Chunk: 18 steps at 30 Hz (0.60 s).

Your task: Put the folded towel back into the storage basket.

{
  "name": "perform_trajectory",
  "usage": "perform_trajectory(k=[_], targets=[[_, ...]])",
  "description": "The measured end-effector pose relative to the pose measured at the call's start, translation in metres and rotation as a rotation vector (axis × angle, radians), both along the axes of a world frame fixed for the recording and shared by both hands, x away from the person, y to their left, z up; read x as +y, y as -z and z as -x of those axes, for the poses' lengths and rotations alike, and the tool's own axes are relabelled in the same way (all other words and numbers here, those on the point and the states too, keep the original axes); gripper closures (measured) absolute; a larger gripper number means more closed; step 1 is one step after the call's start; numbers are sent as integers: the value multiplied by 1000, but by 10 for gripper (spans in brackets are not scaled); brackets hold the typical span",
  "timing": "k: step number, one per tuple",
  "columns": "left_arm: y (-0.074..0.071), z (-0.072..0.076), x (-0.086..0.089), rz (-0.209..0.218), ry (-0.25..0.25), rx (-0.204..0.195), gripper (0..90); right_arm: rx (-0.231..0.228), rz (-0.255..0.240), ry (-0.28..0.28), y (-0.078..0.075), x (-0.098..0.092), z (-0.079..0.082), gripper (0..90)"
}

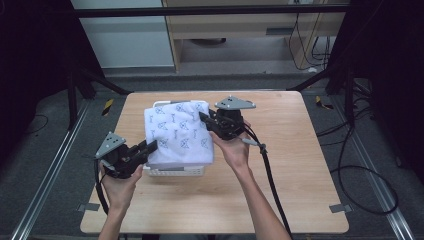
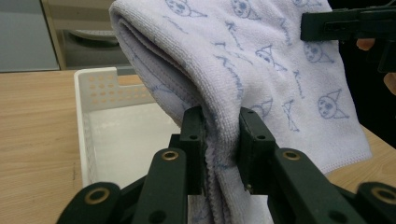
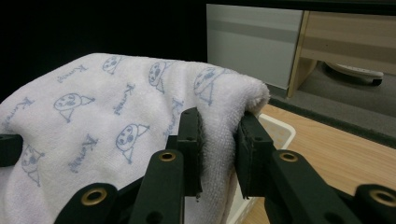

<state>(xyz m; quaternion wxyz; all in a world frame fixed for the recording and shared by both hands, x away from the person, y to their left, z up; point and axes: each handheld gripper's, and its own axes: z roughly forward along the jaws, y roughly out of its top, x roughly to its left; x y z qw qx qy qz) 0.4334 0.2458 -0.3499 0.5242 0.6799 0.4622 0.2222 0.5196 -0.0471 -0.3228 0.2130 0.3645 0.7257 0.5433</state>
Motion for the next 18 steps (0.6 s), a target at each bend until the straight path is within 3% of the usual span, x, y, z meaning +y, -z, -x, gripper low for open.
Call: perform_trajectory(k=[18], targets=[[3,-13,12,7,-26,15,733,14,-24,5,6,14,-15,741]])
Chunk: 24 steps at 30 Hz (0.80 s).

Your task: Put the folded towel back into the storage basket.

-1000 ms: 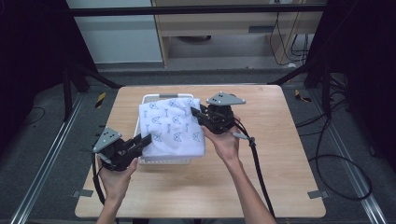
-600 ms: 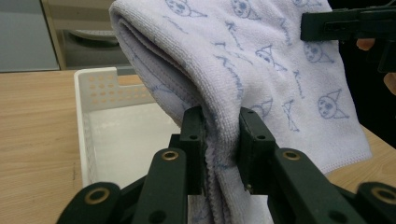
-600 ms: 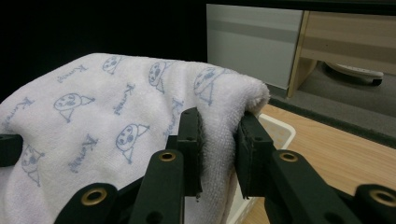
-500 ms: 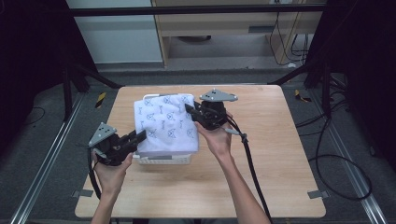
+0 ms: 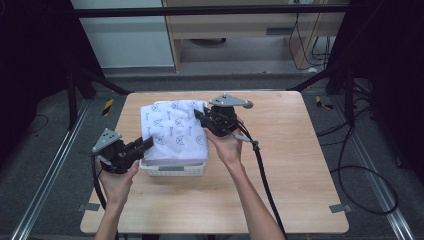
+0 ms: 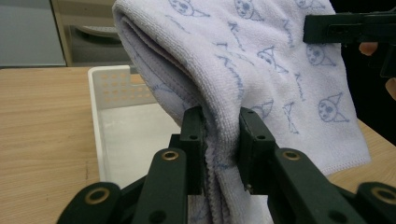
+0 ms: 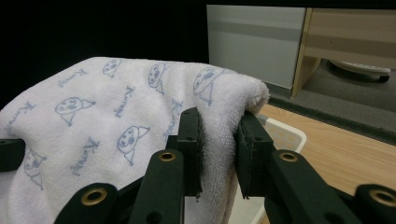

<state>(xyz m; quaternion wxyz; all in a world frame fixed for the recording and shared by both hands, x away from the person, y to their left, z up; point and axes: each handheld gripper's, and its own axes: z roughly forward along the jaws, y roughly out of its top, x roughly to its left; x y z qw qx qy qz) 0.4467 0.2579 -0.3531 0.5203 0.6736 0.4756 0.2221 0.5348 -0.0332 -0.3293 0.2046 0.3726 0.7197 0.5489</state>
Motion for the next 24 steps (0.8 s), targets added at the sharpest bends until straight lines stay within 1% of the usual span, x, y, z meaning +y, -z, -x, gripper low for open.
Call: perform_trajectory(k=[8,13,24], targets=[[2,-5,6,-4,-21,6,733,2,3,2,3,8,-5,741],[6,-9,10,-8,-42,14,733,4,5,3,7,16,-10,741],[11,-16,15,-11,-55,25,734,11,5,3,15,23,-18,740]])
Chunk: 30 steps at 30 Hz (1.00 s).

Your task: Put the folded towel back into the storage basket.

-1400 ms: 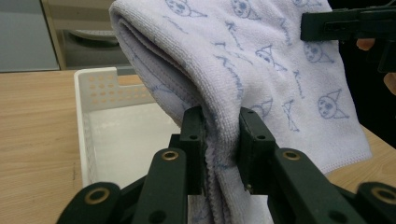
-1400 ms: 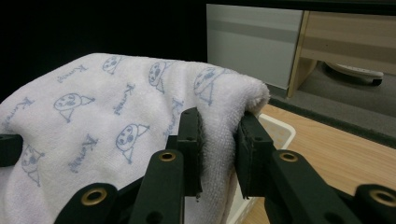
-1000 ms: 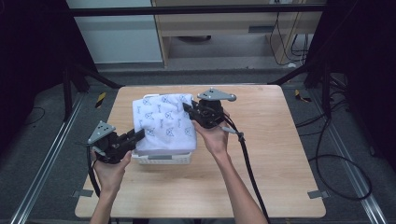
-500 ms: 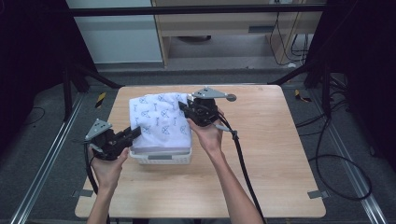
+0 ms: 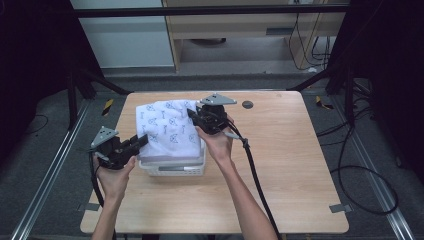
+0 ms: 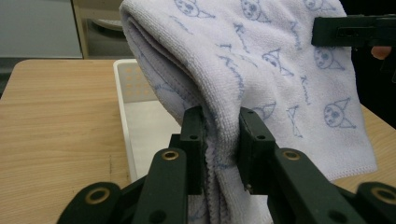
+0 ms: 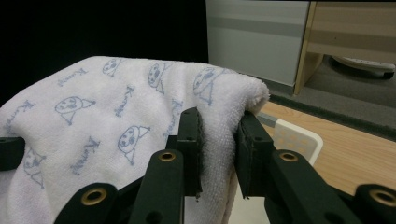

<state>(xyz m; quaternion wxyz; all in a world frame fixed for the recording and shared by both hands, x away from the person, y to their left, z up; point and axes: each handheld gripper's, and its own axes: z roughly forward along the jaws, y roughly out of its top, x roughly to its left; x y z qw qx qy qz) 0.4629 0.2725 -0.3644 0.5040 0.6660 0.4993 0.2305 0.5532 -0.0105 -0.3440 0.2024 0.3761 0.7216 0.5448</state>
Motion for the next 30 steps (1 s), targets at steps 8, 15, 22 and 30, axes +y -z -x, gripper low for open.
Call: perform_trajectory(k=[8,15,22,30], targets=[[7,-6,1,-6,-9,13,734,15,5,-2,8,3,-8,738],[15,-10,0,-13,-20,29,734,29,14,1,16,7,-15,737],[20,-15,0,-16,-28,41,734,44,24,6,23,10,-20,737],[31,-23,0,-30,-30,67,734,60,60,18,33,15,-25,737]])
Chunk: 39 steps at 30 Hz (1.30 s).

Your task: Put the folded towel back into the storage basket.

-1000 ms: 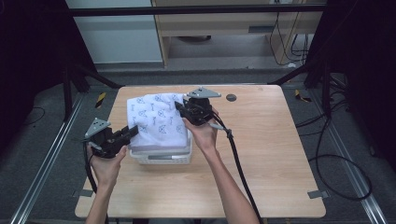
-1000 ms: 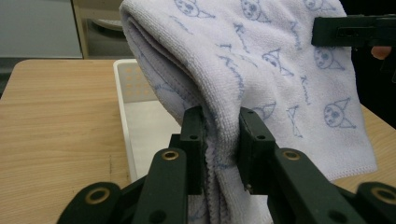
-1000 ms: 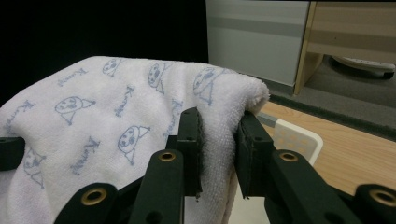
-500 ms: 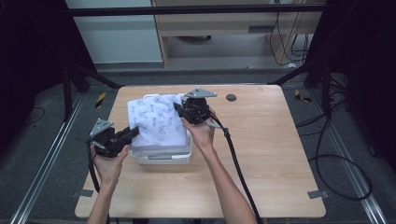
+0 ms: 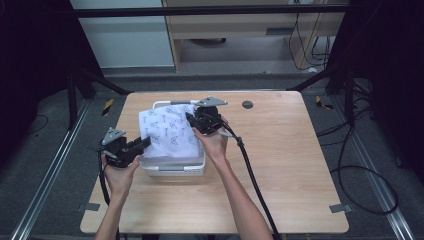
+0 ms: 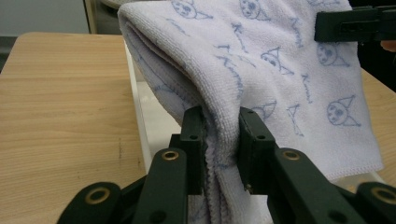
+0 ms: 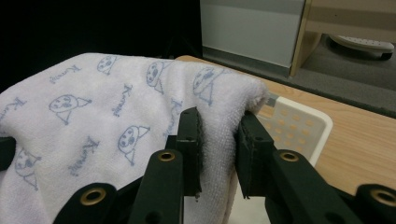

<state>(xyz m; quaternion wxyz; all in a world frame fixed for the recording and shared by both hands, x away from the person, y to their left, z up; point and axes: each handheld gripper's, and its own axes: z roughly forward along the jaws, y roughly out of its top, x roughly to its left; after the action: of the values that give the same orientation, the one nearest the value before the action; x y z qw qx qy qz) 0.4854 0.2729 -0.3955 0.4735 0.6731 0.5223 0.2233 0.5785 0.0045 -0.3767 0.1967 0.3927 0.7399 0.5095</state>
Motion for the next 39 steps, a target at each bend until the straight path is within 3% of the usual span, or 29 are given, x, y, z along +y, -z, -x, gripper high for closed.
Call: perform_trajectory(k=[28,39], targets=[[28,-16,-13,-83,8,79,729,50,109,37,34,1,-6,725],[34,-21,-18,-106,15,108,715,70,124,48,45,-3,-7,720]])
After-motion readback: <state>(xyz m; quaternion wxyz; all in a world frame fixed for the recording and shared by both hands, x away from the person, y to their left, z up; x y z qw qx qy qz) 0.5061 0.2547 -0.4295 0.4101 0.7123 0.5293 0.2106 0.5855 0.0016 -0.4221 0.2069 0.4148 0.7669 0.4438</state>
